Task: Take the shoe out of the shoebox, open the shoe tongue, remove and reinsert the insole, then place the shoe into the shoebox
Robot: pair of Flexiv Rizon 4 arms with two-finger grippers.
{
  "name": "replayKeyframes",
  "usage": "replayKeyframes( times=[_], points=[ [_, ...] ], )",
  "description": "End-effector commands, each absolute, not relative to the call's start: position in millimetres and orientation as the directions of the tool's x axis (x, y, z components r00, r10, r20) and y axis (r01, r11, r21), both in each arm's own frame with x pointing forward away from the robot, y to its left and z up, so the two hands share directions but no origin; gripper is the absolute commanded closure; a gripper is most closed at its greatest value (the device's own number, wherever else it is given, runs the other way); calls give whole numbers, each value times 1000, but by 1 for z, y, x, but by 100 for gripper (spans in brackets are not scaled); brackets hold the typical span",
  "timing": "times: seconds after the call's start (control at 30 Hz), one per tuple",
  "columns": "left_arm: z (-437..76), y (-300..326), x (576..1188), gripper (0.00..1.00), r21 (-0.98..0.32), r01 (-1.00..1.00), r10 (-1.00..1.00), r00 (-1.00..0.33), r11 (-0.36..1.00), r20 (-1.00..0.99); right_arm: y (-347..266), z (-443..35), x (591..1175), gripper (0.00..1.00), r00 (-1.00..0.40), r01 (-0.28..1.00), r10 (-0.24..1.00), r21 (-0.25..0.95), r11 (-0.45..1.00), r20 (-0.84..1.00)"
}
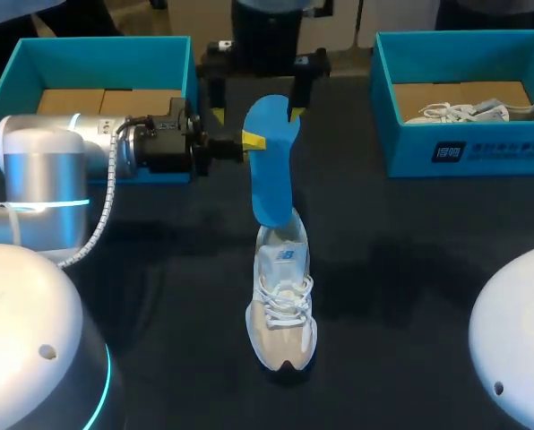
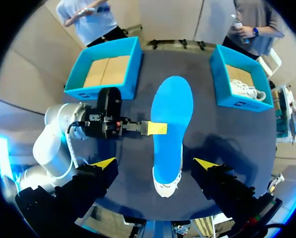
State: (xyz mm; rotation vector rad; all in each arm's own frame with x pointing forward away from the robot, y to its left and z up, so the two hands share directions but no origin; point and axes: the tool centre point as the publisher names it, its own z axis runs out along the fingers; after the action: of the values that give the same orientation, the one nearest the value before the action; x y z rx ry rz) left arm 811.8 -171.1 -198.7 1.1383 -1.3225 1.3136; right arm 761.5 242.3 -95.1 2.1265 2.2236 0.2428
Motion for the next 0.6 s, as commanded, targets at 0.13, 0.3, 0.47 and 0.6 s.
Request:
replayKeyframes(
  times=[0.13, 0.3, 0.47, 0.6],
  points=[
    [-199, -171, 812, 100, -148, -989, -6, -148, 3, 989, 247, -96, 763, 0, 37, 985, 997, 172, -24, -71],
    [-199, -171, 812, 100, -148, -989, -6, -148, 3, 989, 244, -97, 765, 0, 32, 984, 999, 175, -30, -9],
    [-199, -171, 812, 100, -148, -989, -6, -148, 3, 989, 220, -95, 763, 0, 23, 981, 987, 187, -53, 159],
    [-199, -171, 812, 100, -148, -989, -6, -148, 3, 989, 196, -99, 760, 0, 7, 982, 955, 177, -62, 297]
  ],
)
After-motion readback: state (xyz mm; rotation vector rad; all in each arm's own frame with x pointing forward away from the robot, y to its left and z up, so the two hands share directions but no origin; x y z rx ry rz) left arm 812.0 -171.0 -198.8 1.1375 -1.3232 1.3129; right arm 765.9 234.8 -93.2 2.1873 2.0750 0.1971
